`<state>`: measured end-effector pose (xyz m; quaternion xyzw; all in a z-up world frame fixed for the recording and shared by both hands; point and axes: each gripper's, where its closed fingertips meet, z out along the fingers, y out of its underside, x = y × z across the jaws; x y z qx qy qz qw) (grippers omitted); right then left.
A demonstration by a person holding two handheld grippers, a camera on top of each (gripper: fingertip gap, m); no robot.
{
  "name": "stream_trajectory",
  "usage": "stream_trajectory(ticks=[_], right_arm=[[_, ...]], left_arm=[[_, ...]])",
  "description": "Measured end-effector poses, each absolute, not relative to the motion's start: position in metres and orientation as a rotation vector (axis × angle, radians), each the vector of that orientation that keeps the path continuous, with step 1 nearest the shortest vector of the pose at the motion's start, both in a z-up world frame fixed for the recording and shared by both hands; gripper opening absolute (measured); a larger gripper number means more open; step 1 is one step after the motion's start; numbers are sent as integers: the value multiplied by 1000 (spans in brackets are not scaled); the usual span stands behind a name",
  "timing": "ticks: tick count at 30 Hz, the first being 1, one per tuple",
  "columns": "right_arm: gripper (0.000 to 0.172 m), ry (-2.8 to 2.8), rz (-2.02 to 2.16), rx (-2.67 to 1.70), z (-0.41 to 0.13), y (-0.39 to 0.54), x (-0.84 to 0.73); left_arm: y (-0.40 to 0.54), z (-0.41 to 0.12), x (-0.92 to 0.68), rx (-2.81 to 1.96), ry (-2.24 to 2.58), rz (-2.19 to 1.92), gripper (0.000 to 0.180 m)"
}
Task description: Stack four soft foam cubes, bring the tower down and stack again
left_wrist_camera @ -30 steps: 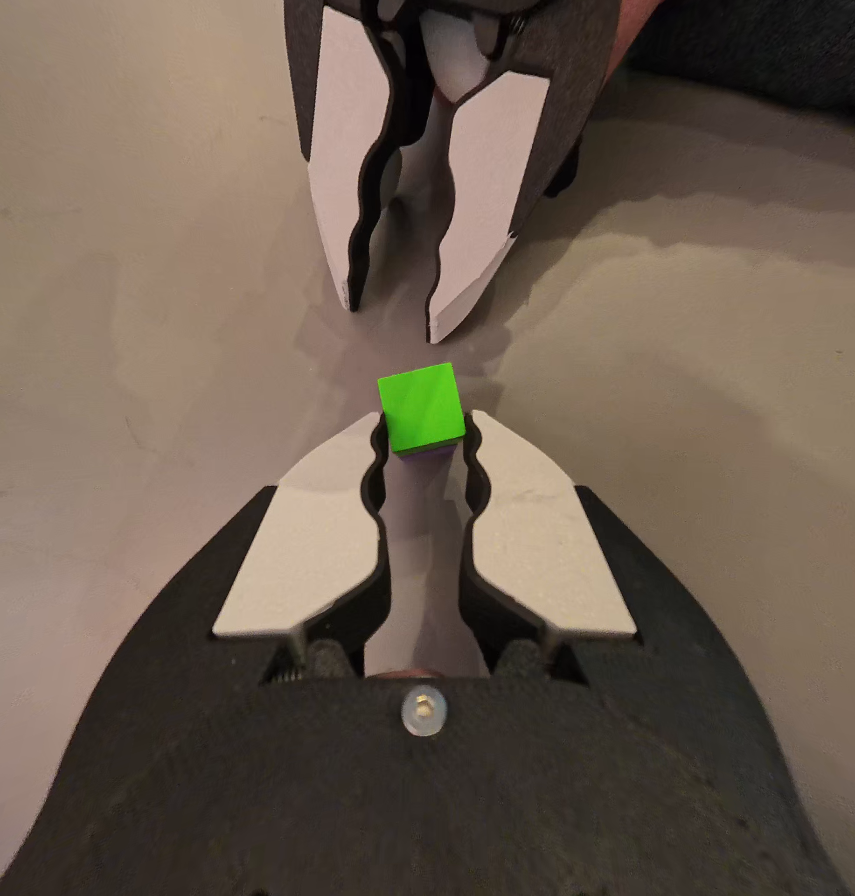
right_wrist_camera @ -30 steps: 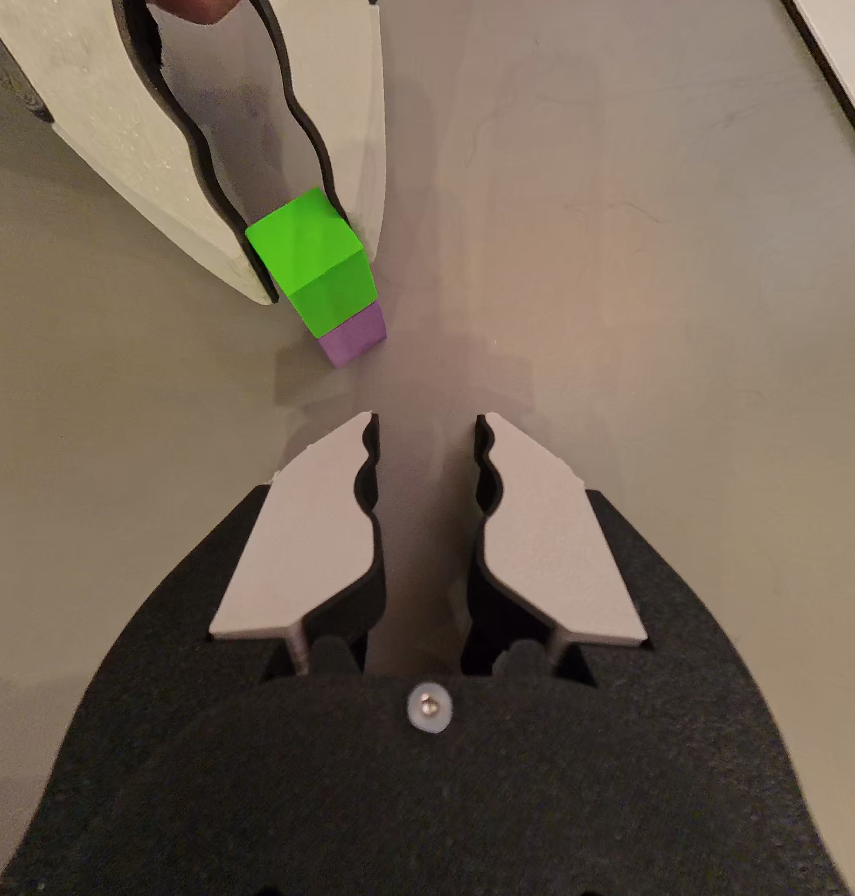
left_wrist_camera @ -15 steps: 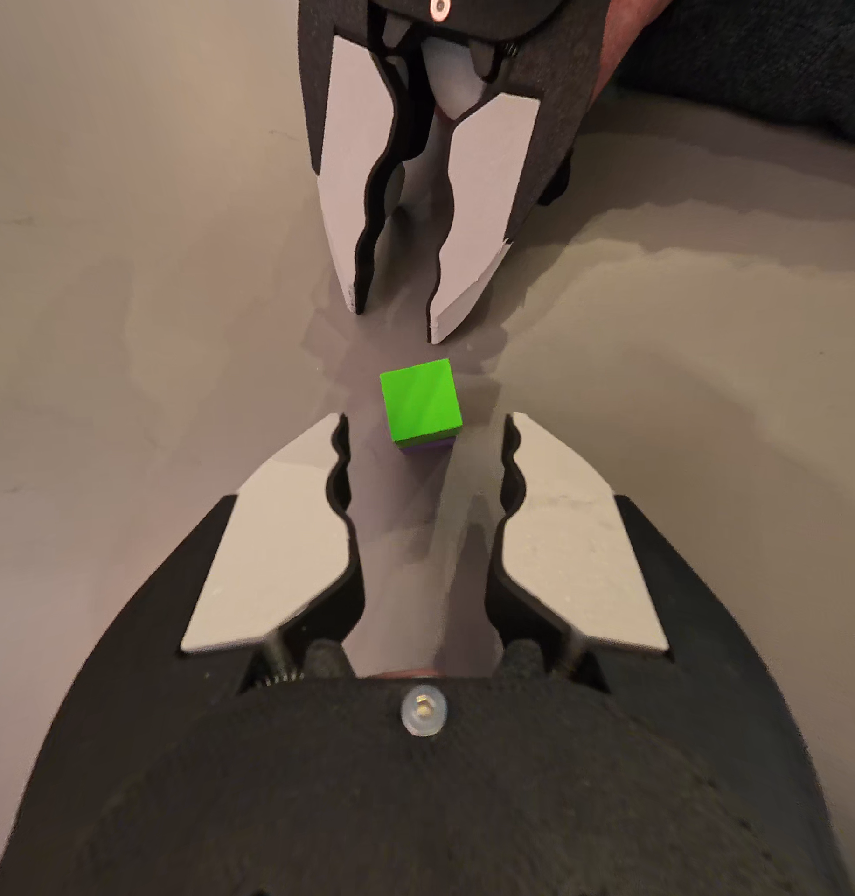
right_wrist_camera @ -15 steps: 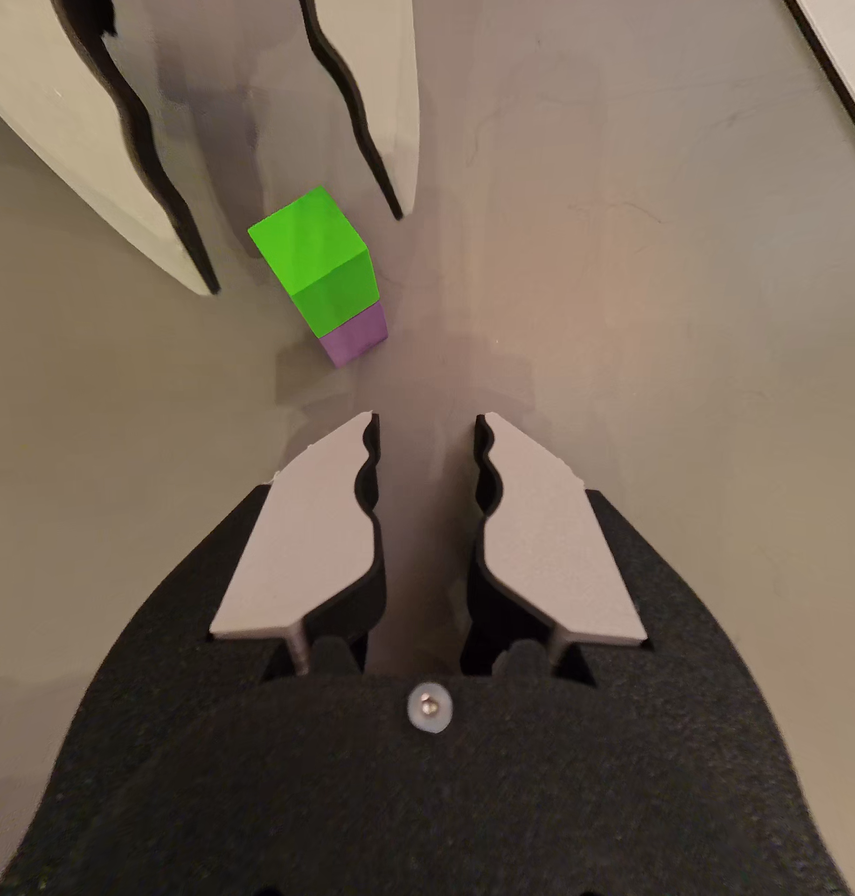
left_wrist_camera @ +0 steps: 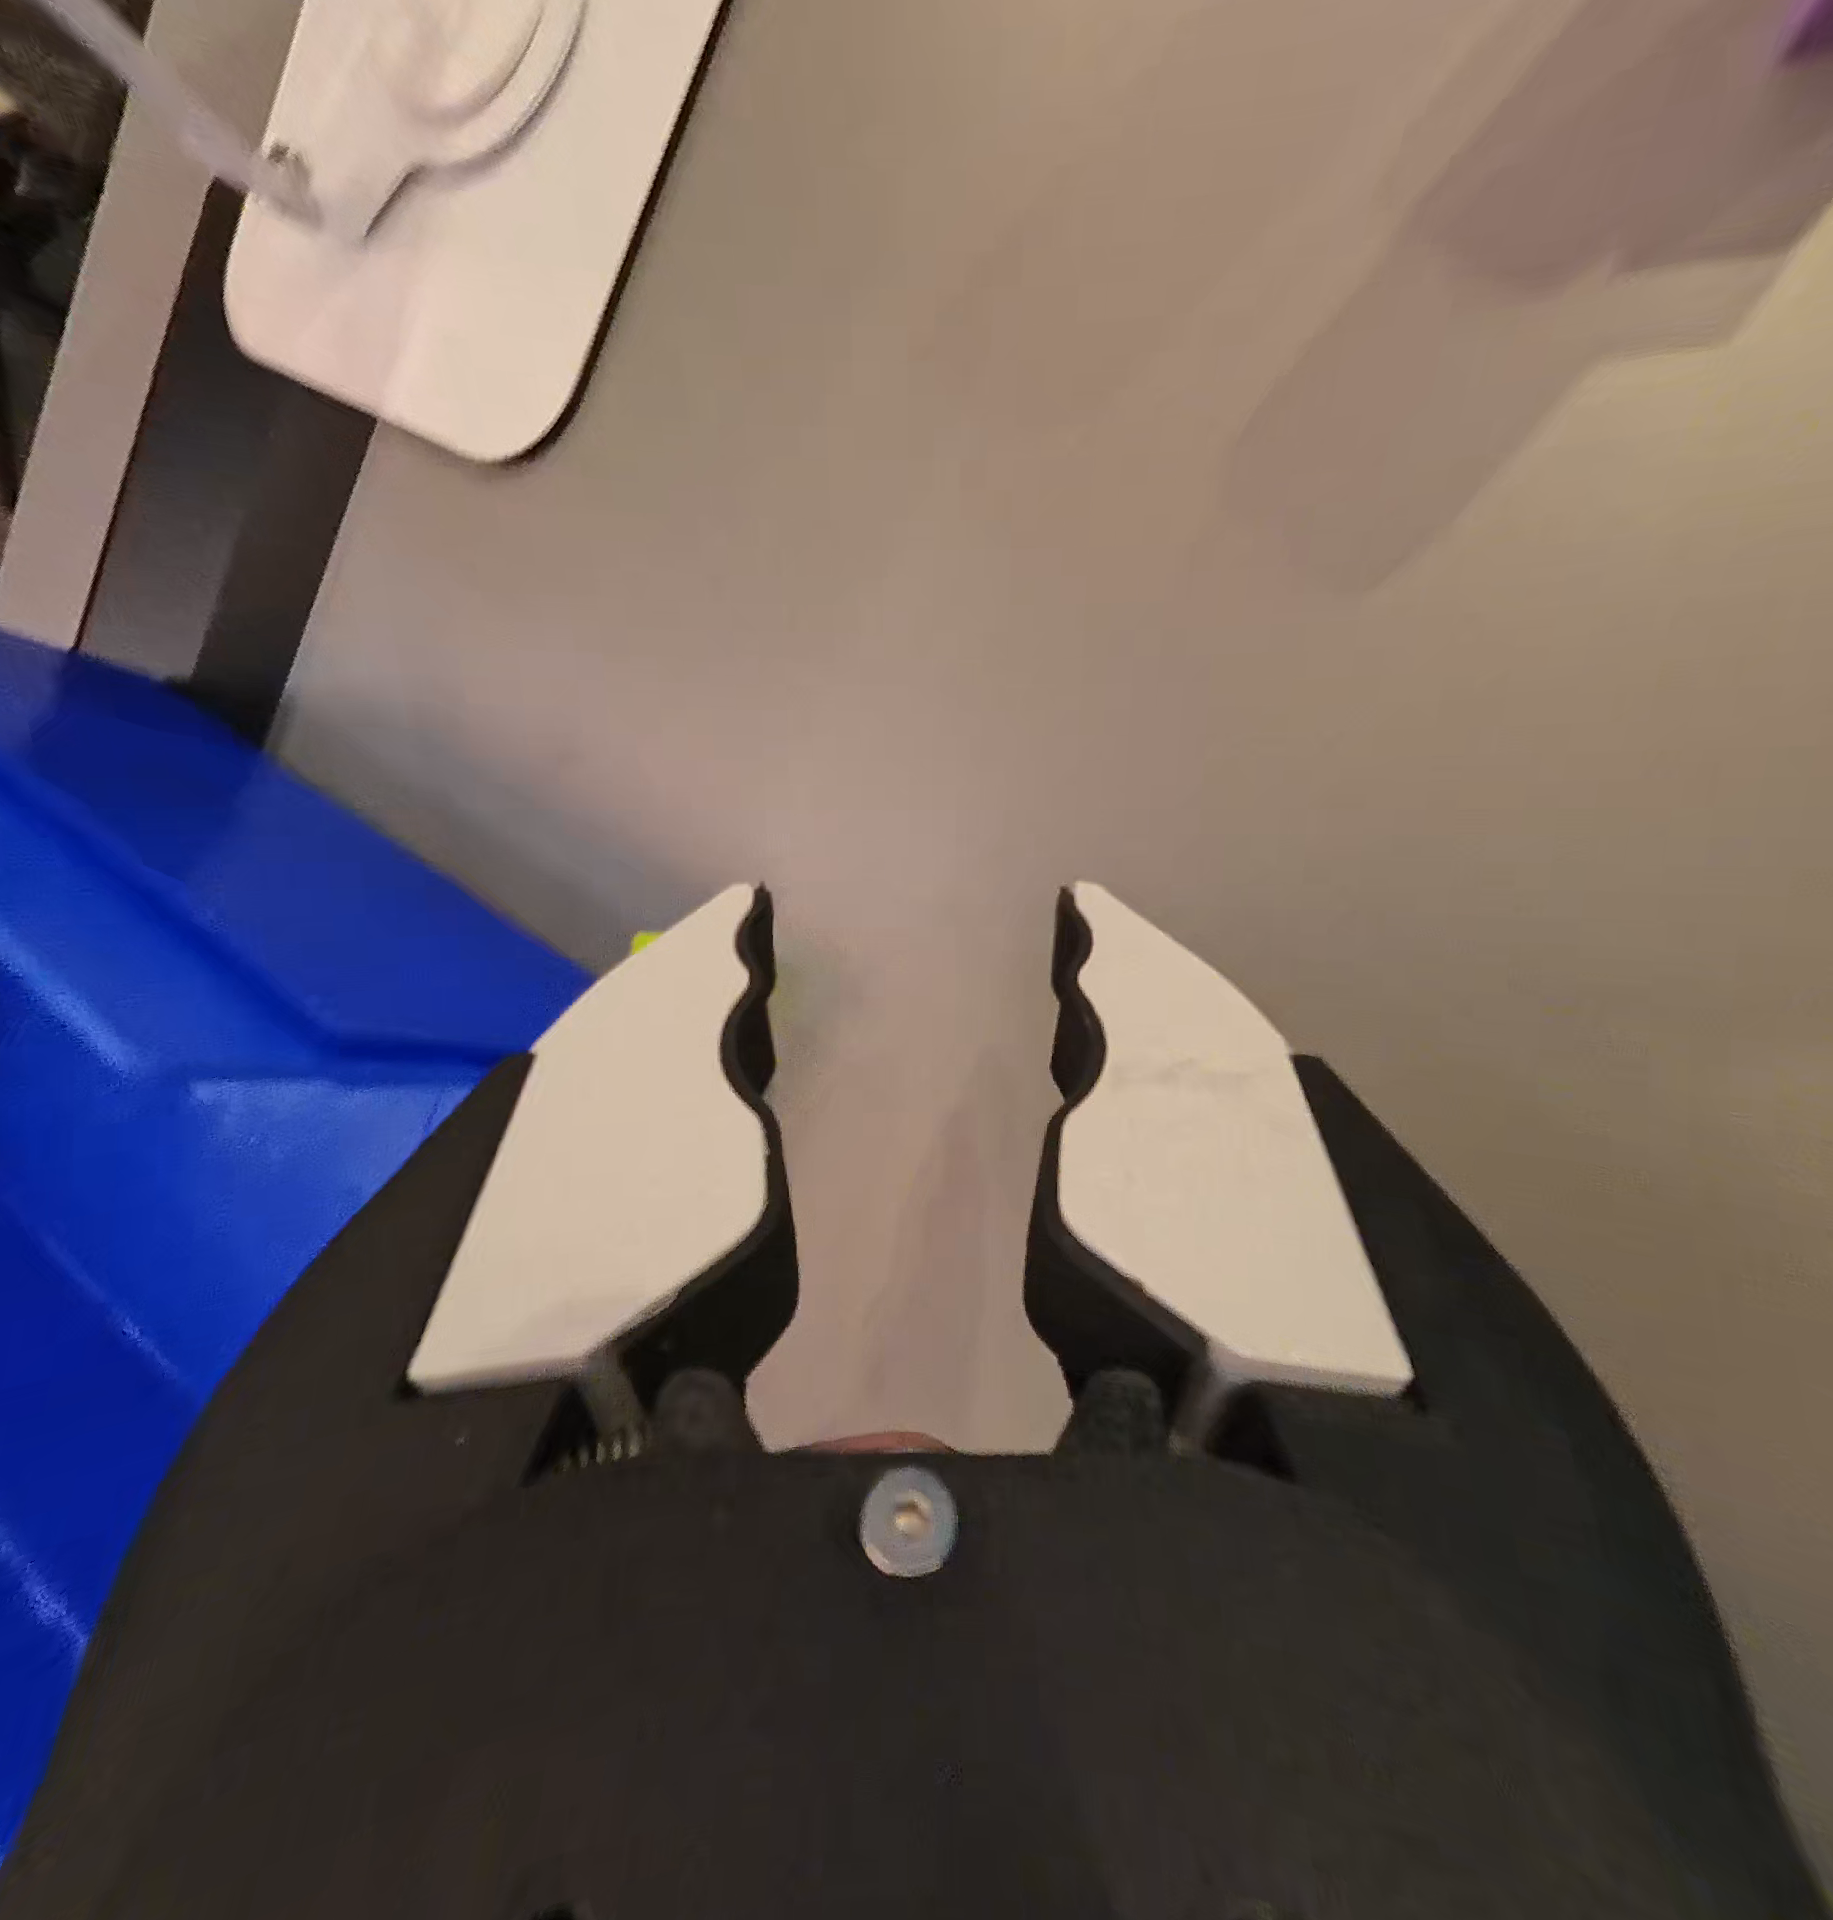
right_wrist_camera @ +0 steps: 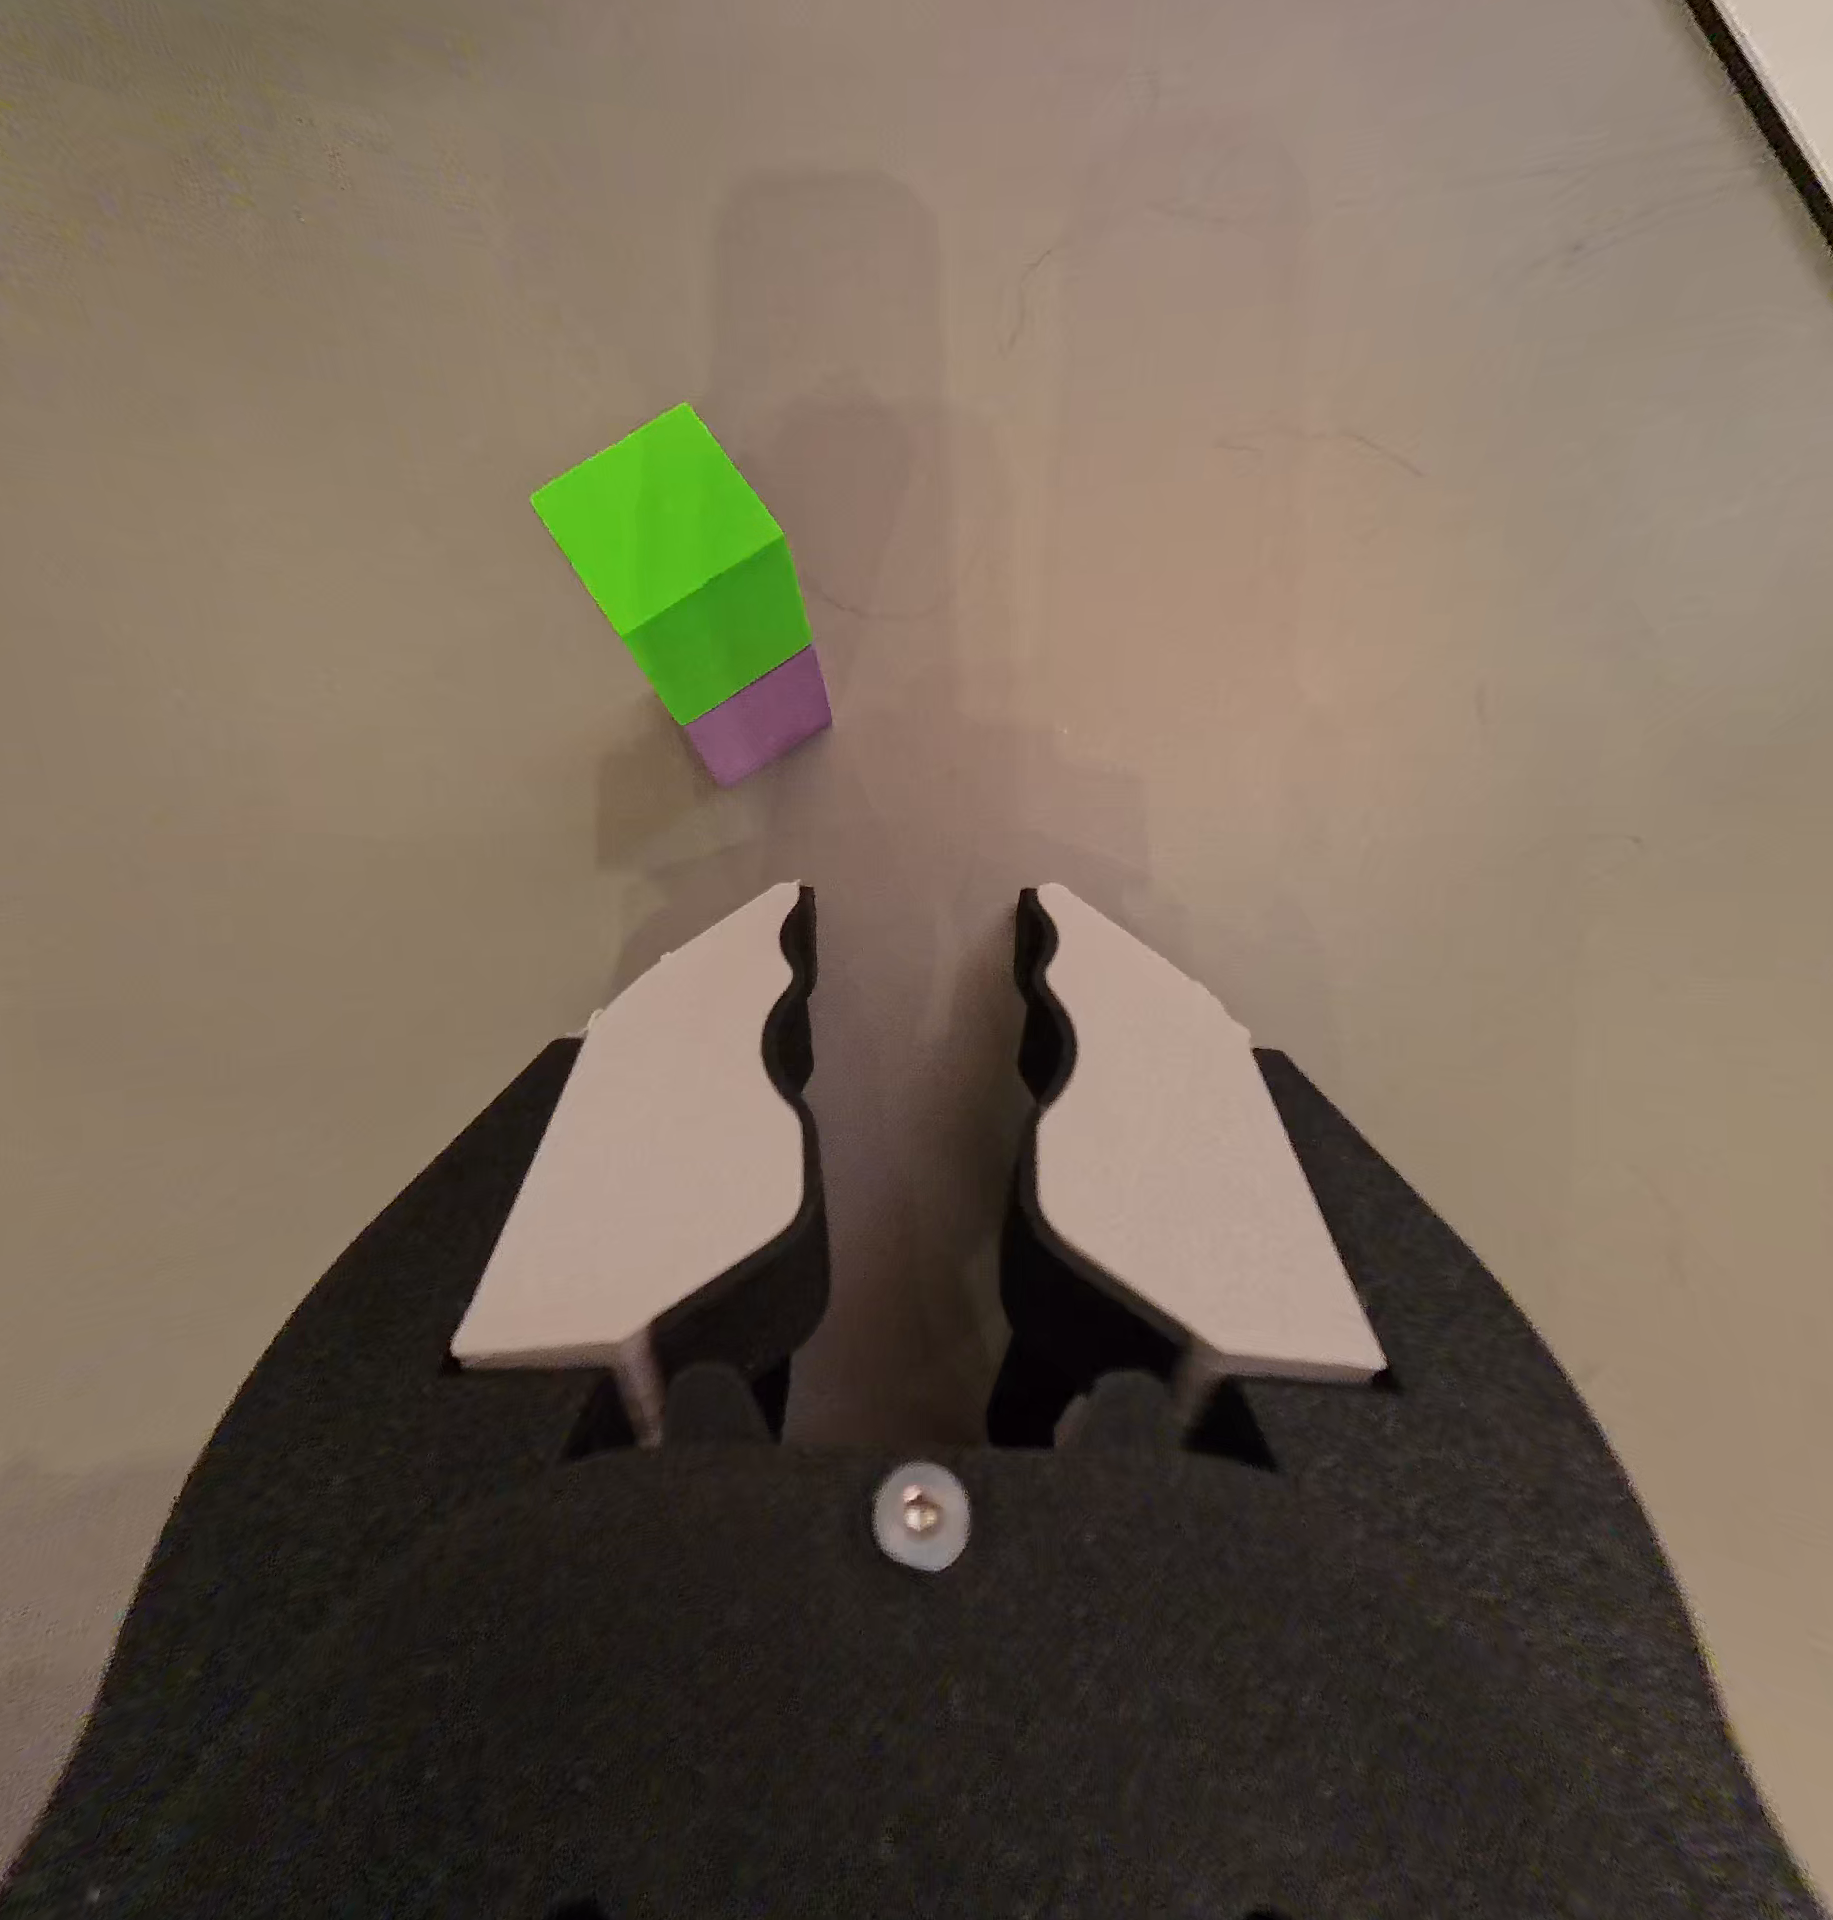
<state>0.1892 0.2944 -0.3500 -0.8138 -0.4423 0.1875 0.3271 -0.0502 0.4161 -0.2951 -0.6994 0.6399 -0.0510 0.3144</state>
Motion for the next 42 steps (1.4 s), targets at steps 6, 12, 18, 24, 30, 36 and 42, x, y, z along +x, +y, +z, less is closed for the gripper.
stream_trajectory(ticks=[6, 12, 18, 24, 30, 36, 42], right_arm=[[36, -1160, 484, -2130, -350, 294, 189], [36, -1158, 489, -2131, -350, 294, 189], [36, -1158, 495, -2131, -350, 294, 189], [36, -1163, 496, -2128, -350, 293, 189], [36, -1164, 504, -2128, -350, 293, 189], [36, -1163, 510, -2128, -349, 293, 189], [36, -1163, 510, -2128, -349, 293, 189]], left_arm=[[443, -308, -68, -1824, 1753, 59, 47], [457, -316, -67, -1802, 1897, 256, 48], [468, -326, -73, -1867, 2042, 439, 39], [471, -338, -77, -1940, 2094, 579, 41], [468, -341, -83, -2029, 1992, 642, 48], [440, -341, -84, -2078, 1965, 490, 54], [406, -333, -86, -2049, 1982, 333, 47]])
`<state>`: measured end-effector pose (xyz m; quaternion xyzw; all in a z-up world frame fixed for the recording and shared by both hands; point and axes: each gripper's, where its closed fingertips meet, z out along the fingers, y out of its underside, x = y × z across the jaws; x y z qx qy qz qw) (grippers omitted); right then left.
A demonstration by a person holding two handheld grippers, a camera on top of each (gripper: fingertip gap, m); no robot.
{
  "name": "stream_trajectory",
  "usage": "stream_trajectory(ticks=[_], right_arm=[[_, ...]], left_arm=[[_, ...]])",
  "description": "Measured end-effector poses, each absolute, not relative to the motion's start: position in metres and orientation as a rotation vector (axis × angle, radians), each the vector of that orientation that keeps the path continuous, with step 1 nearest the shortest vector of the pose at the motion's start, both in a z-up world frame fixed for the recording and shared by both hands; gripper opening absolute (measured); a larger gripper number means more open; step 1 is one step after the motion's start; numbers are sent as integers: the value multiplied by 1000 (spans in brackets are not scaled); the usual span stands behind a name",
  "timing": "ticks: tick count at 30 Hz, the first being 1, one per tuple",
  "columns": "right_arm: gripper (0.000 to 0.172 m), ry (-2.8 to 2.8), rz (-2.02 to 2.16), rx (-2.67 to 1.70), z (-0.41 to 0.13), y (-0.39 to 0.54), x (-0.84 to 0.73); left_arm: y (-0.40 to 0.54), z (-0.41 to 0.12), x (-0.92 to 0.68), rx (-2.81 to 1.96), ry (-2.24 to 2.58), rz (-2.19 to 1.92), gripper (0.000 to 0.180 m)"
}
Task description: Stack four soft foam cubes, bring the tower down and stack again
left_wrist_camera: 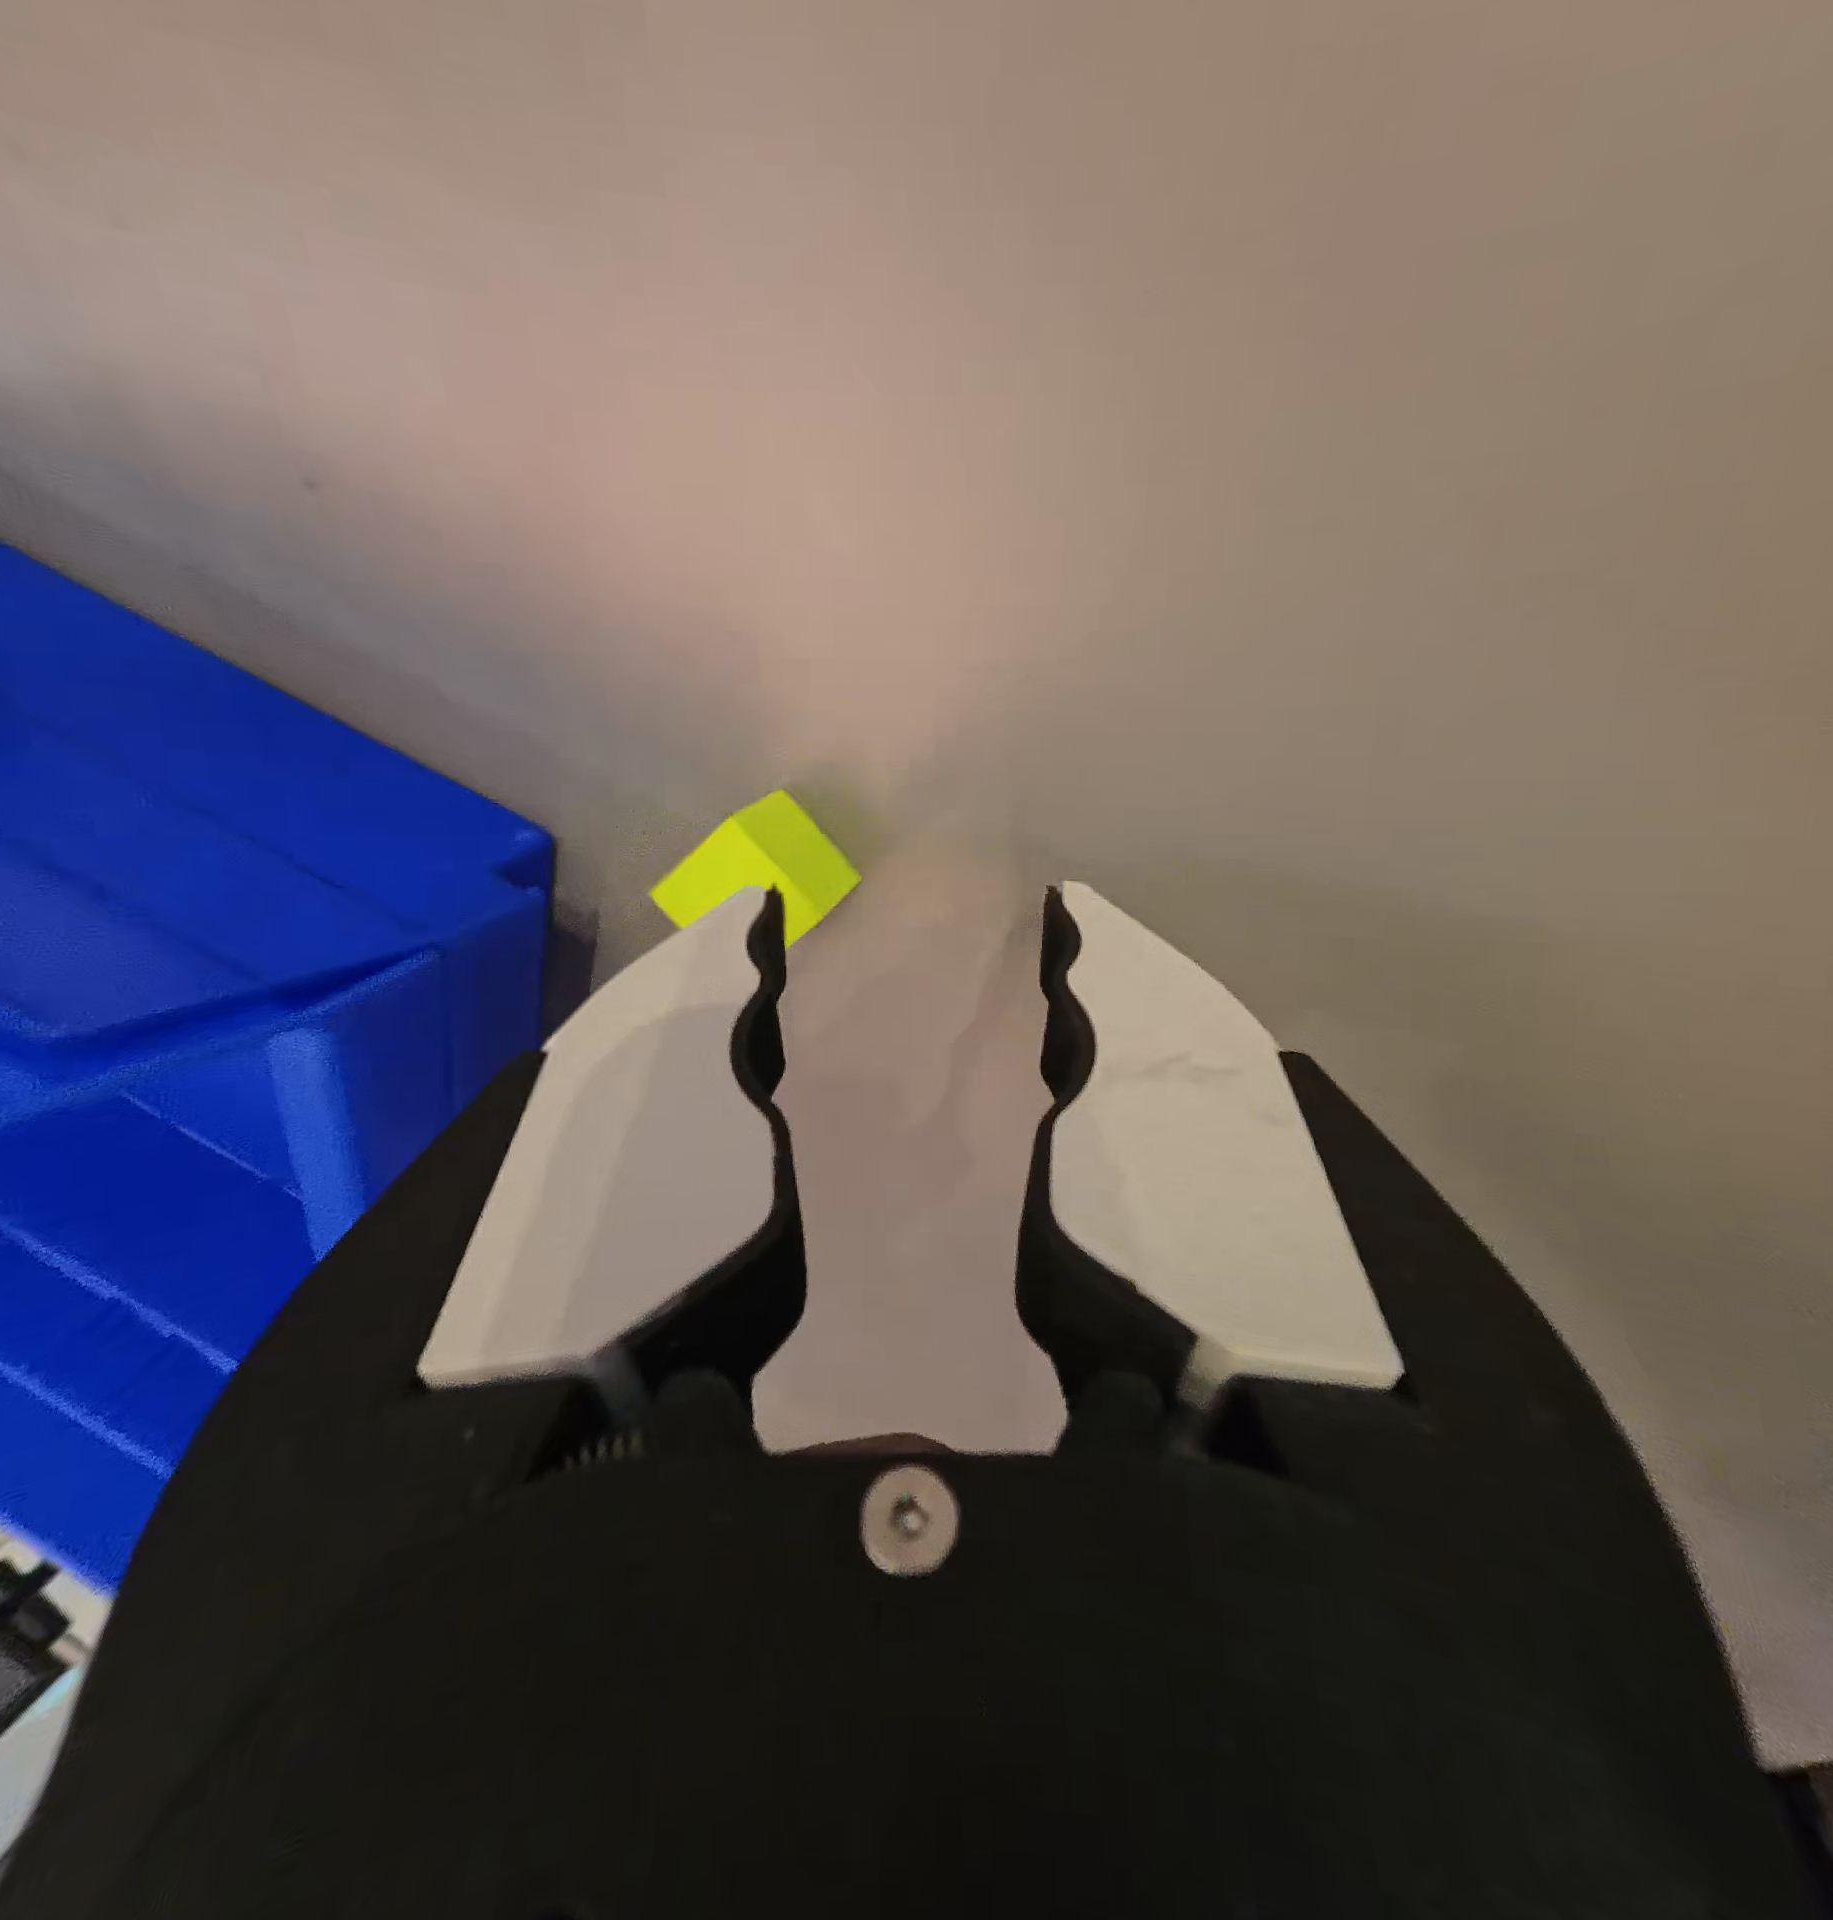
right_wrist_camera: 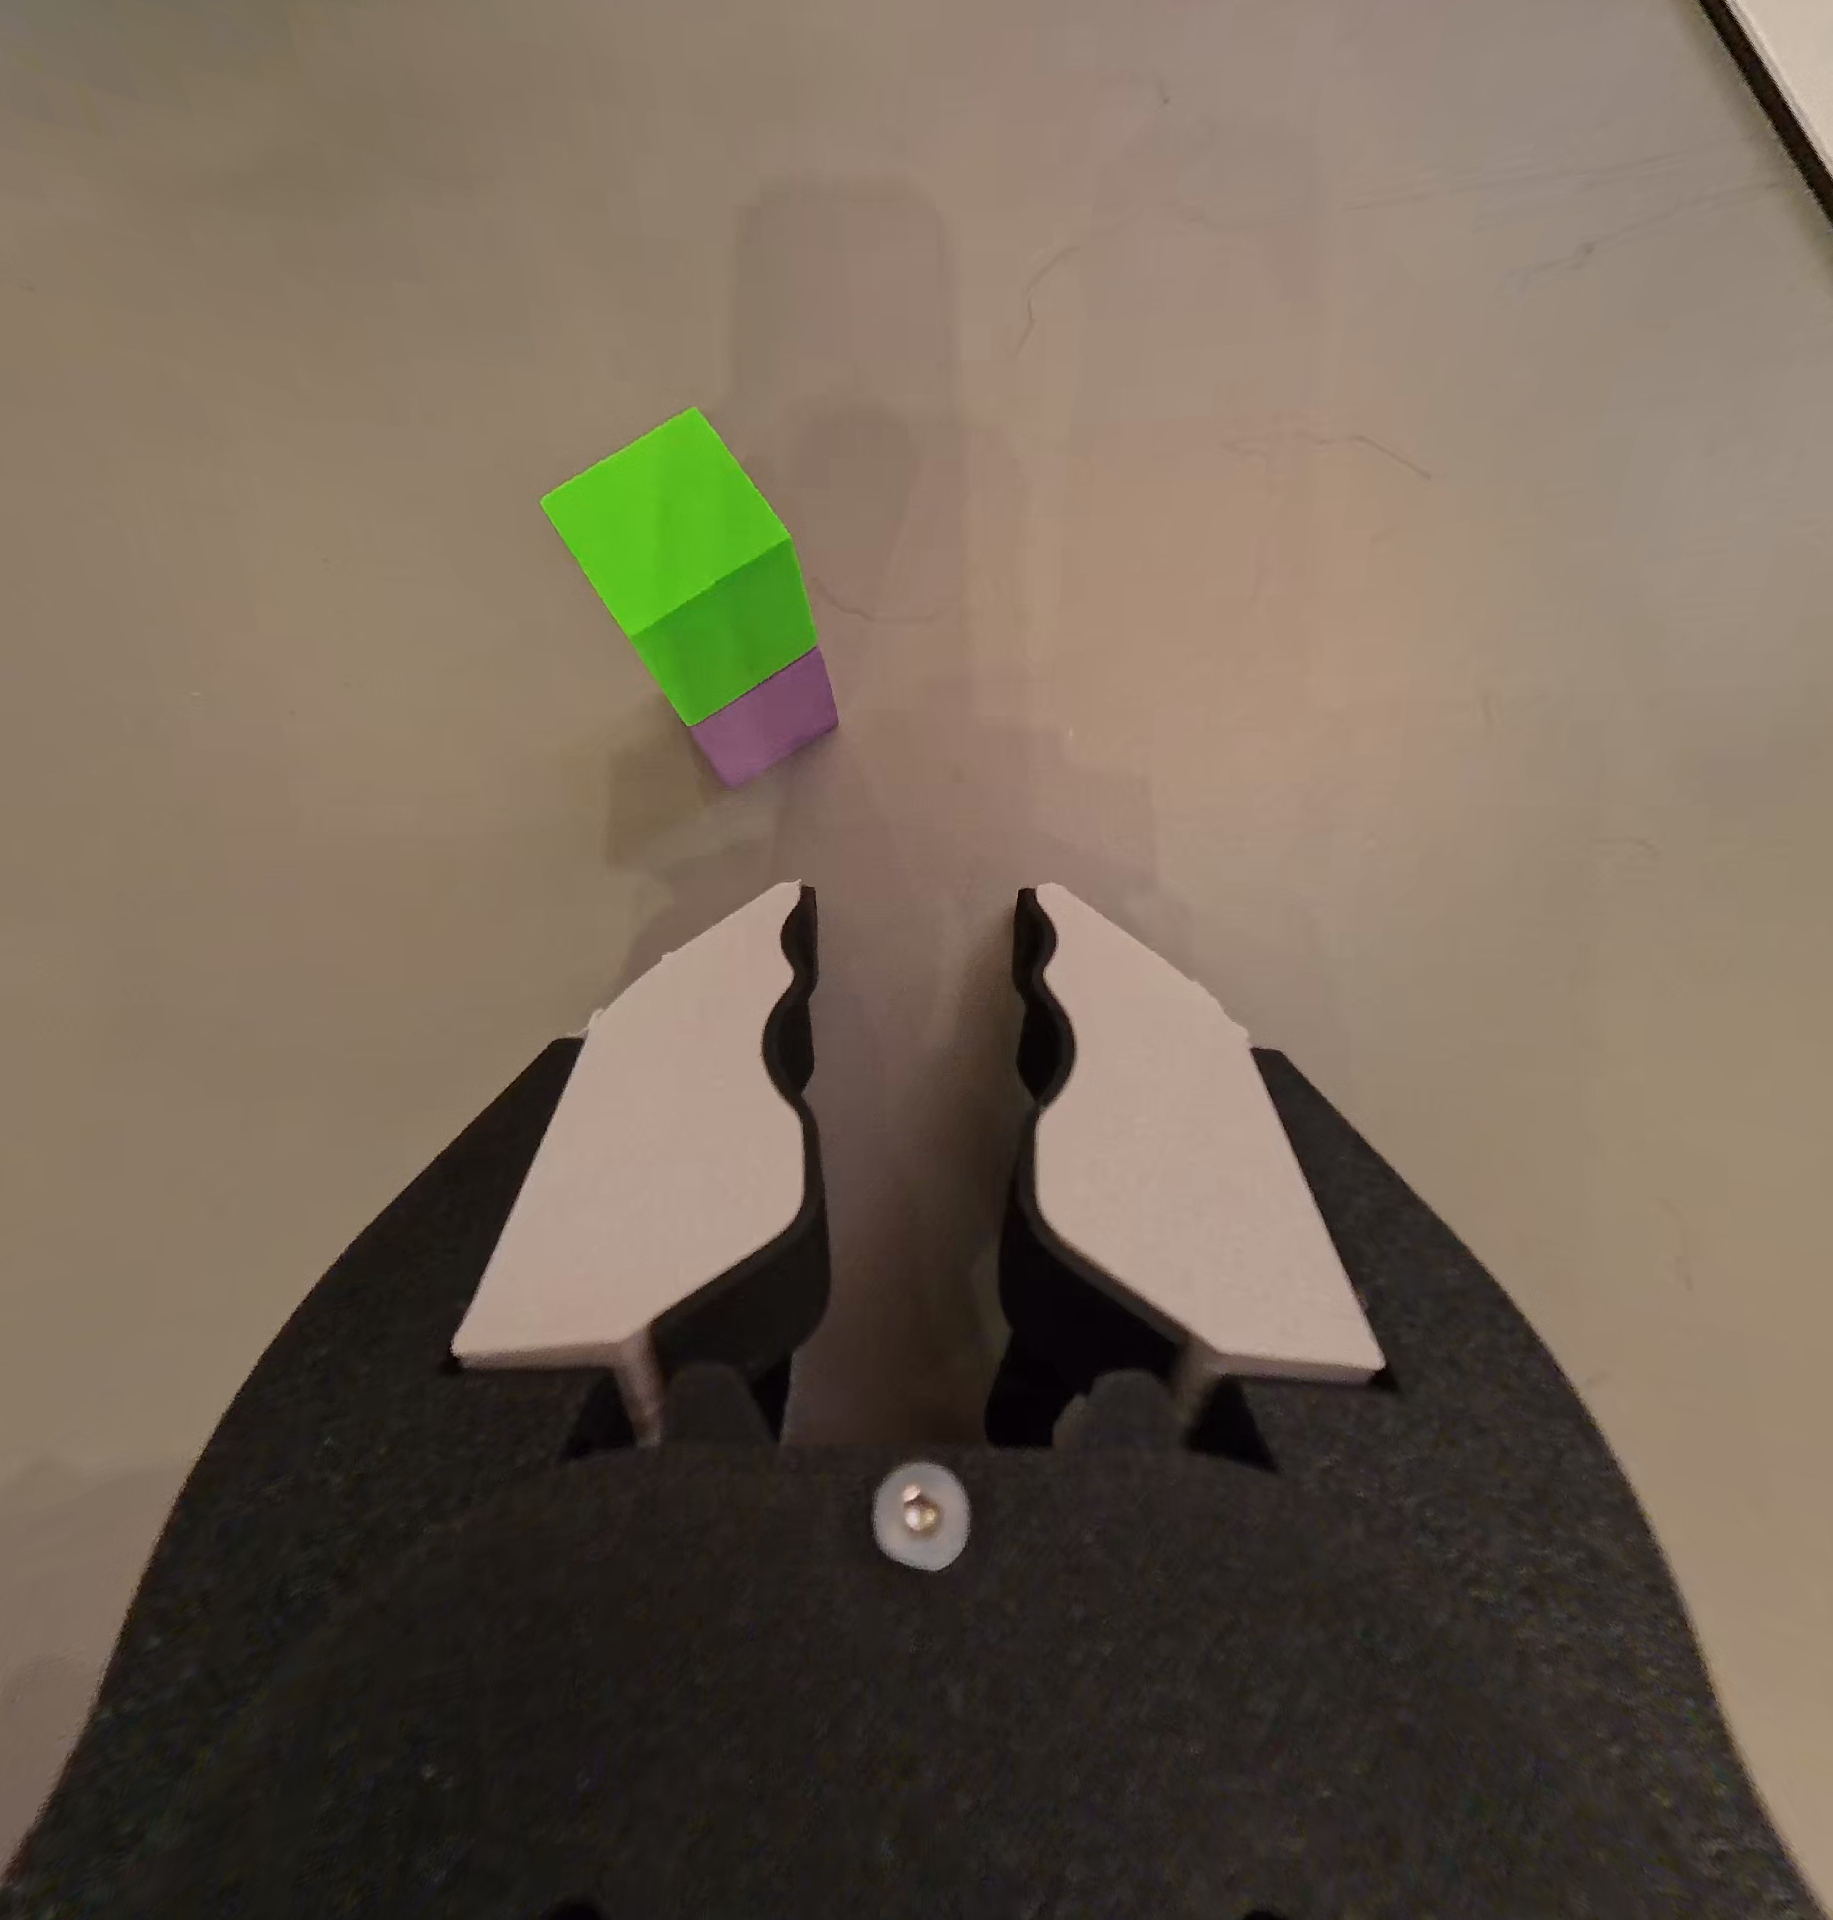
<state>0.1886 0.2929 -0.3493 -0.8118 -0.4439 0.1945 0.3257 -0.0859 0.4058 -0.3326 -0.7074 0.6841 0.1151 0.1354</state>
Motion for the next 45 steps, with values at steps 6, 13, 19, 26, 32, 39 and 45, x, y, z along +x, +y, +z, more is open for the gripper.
stream_trajectory(ticks=[6, 13, 19, 26, 32, 39, 45], right_arm=[[36, -1164, 504, -2127, -350, 293, 189], [36, -1169, 501, -2125, -350, 293, 188], [35, -1163, 516, -2128, -349, 293, 189], [35, -1169, 506, -2124, -349, 293, 188], [35, -1168, 499, -2123, -349, 292, 189], [34, -1153, 510, -2127, -349, 293, 189], [33, -1150, 517, -2127, -348, 293, 189]], left_arm=[[426, -319, -86, -1967, 1907, 339, 56], [438, -345, -93, -1962, 2021, 365, 43], [437, -344, -97, -1996, 2009, 342, 31], [392, -303, -35, -1911, 1859, -8, 31], [336, -272, 54, -1781, 1679, -370, 31], [300, -264, 119, -1717, 1408, -706, 31], [292, -270, 135, -1707, 1225, -817, 31]])
